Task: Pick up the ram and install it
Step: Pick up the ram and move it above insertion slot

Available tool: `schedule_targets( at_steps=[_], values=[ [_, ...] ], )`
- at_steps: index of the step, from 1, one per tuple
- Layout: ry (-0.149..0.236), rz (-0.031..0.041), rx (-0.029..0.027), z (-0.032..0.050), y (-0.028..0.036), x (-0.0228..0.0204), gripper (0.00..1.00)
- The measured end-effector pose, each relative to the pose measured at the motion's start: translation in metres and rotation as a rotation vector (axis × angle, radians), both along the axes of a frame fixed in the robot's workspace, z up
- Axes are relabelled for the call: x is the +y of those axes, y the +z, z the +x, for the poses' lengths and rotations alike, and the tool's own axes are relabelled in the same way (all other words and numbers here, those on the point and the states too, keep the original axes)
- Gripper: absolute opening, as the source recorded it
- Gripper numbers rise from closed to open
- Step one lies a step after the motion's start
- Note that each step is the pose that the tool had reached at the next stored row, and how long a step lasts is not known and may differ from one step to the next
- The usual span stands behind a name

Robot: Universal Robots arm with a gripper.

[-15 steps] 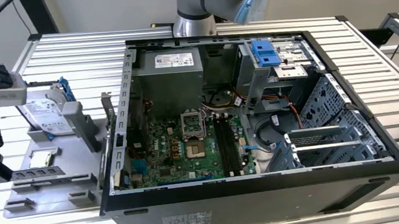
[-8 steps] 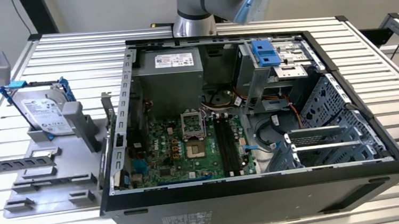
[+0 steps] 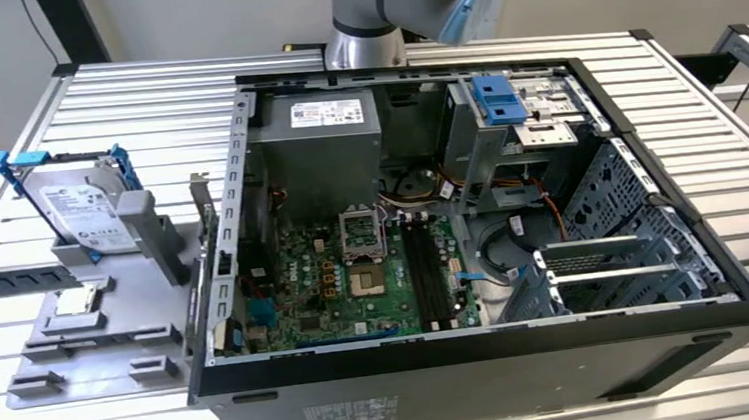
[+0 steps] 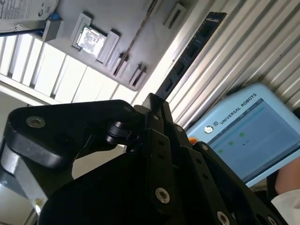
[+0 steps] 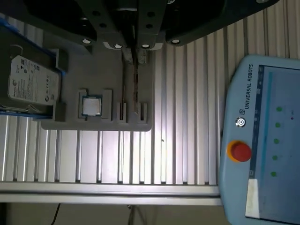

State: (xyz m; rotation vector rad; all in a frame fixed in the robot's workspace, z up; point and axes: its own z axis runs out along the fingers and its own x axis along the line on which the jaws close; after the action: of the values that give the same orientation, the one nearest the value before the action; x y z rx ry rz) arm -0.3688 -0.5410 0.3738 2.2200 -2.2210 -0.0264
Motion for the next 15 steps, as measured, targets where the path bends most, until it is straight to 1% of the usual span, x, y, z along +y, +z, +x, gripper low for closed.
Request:
schedule_targets(
  at_steps=[5, 7, 15],
  values=[
    [0.000, -0.0002, 0.0002, 0.0000, 0.0216, 0.0000, 0.00],
    [0.000, 0.0008, -0.0002, 0.0000, 0.0217, 0.0000, 0.00],
    [0.000, 0.0008, 0.0000, 0.0000, 0.0219, 0.0000, 0.00]
  ],
)
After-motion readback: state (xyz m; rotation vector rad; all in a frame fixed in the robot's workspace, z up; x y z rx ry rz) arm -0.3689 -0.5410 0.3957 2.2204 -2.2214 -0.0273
